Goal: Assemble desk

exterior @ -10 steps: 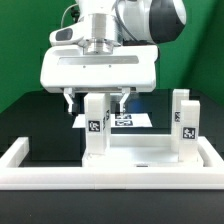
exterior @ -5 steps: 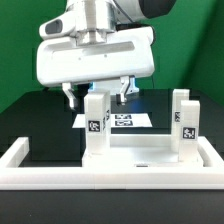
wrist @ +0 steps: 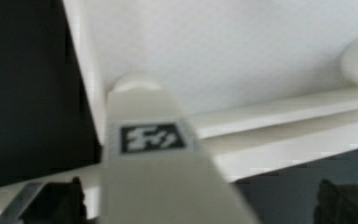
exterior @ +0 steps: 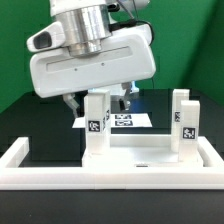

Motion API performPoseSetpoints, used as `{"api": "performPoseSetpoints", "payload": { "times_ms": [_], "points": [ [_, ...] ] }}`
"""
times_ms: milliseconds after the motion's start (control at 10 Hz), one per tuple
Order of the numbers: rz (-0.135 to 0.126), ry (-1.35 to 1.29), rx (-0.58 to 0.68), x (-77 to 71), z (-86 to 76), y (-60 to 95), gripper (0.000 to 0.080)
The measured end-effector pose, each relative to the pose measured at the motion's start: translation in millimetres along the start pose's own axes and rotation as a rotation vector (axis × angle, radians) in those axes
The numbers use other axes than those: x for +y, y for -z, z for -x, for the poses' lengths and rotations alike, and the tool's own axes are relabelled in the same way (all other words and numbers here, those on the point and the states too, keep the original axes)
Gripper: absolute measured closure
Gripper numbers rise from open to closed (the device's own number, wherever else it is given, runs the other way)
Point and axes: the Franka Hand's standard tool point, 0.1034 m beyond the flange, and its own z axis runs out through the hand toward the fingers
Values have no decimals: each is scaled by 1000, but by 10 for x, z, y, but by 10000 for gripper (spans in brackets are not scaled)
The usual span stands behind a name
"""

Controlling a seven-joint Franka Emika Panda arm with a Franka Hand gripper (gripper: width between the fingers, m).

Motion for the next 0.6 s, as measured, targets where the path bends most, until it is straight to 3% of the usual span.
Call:
{"api": "performPoseSetpoints", "payload": {
  "times_ms": [400, 500, 600],
  "points": [
    [13, -19, 2, 52, 4, 5, 159],
    [14, -19, 2, 55, 4, 4, 341],
    [13, -60, 2, 53, 6, 1, 341]
  ]
}}
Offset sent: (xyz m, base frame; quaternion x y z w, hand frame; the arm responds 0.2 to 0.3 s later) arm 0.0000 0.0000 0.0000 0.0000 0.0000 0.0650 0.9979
